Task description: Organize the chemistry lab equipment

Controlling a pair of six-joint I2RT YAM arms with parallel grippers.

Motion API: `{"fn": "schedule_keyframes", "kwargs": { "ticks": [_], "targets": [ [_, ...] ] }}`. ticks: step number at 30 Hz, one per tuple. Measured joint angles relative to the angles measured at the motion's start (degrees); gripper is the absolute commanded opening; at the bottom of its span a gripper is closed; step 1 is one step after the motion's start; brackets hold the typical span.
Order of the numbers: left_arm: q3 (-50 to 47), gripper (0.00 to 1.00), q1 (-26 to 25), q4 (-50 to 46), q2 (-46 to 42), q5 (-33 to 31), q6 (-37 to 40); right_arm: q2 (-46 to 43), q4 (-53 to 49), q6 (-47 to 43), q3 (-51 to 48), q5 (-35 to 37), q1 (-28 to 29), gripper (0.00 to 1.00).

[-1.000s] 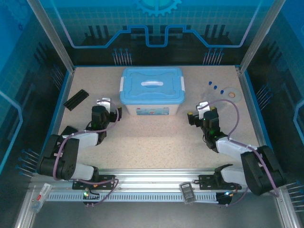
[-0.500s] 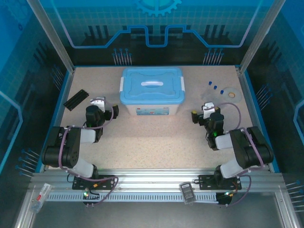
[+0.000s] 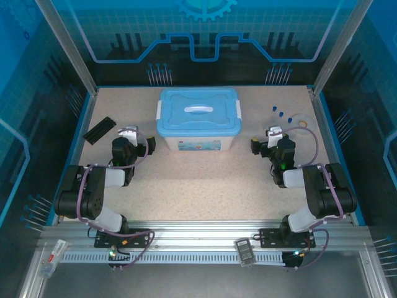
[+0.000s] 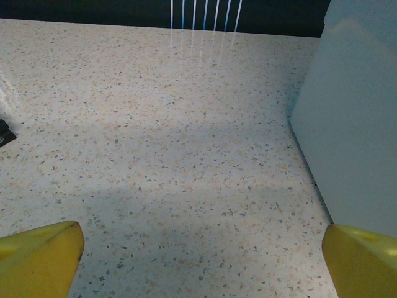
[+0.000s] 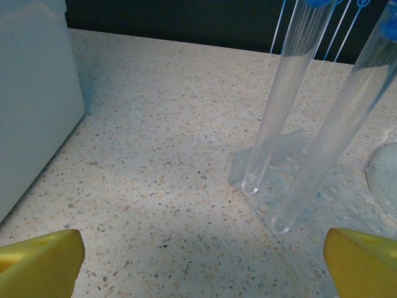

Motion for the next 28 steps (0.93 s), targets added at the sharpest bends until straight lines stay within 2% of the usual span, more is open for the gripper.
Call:
{"fn": "schedule_keyframes", "kwargs": {
  "ticks": [28],
  "targets": [
    [-0.1,0.99,0.0,1.5,0.2,1.3,0.0,0.0,-0.2,0.0,0.0,0.6,0.2,1.0]
  ]
}}
